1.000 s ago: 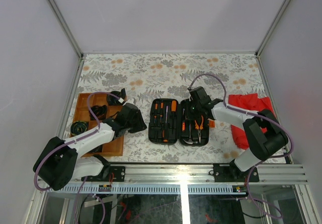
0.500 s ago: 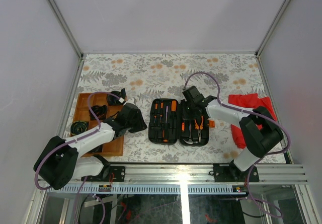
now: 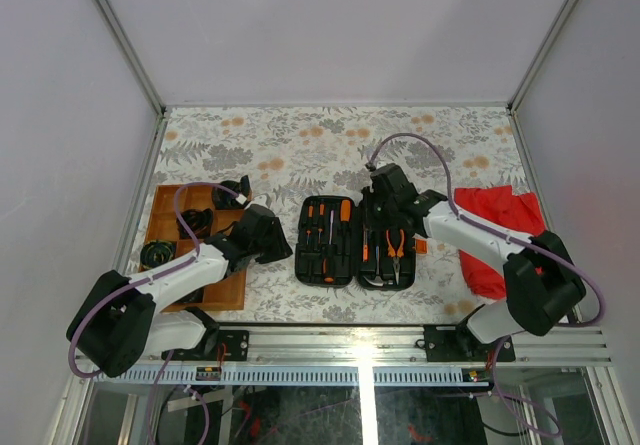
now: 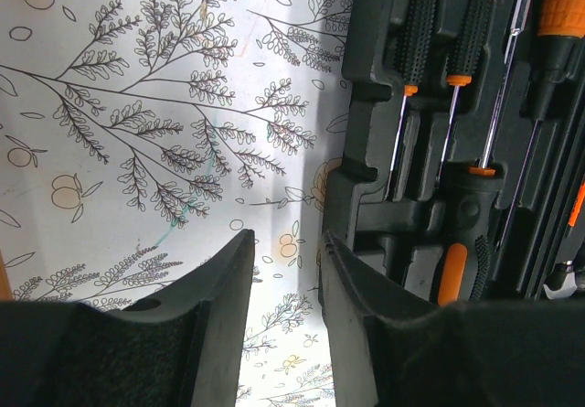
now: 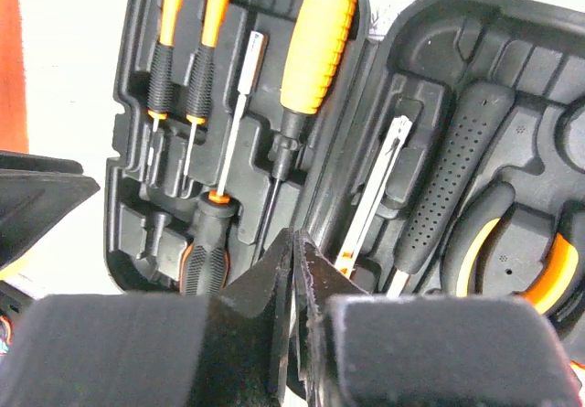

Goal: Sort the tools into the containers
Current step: Adjust the utility knife in the storage box.

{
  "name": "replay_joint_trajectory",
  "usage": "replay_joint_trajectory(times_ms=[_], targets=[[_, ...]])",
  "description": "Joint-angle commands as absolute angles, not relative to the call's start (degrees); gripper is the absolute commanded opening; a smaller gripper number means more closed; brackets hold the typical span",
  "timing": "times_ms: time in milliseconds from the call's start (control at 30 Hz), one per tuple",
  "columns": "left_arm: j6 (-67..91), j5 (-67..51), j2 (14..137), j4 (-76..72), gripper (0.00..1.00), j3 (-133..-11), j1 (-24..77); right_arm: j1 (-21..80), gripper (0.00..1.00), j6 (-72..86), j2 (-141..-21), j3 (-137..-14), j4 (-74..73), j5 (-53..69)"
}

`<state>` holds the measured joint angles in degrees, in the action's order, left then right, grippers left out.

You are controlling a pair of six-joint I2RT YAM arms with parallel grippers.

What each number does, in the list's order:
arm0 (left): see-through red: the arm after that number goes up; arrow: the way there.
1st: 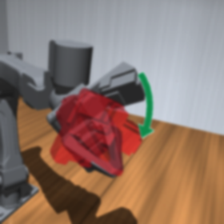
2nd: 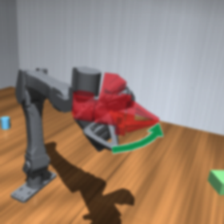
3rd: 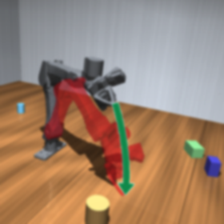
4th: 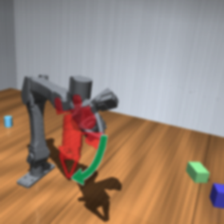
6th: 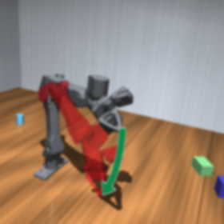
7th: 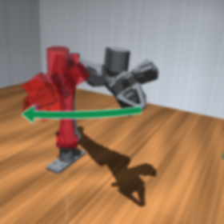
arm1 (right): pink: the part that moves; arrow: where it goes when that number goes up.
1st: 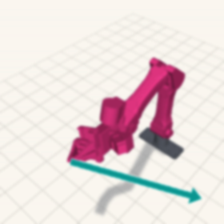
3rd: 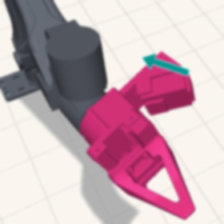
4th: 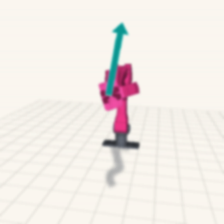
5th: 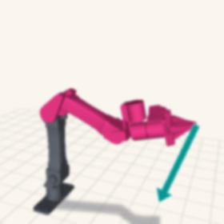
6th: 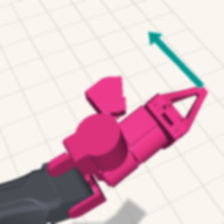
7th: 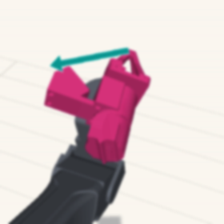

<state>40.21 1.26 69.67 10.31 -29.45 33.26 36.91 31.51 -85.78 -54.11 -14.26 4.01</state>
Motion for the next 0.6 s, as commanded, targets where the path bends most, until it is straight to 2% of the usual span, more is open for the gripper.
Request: replay_joint_trajectory(times_ms=[0,167,567], targets=[[40.2,1.1,68.7,8.5,0.34,-29.7,32.8,37.5,0.07,31.9,-82.9,-54.6,-13.8,-0.1],[40.3,0.8,68.8,8.3,0.34,-29.7,32.8,37.5,0.07,31.1,-85.3,-56.3,-18.5,-3.5],[40.2,0.8,68.9,8.2,0.34,-29.4,32.8,37.5,0.07,29.5,-92.4,-58.9,-18.7,-0.1]])
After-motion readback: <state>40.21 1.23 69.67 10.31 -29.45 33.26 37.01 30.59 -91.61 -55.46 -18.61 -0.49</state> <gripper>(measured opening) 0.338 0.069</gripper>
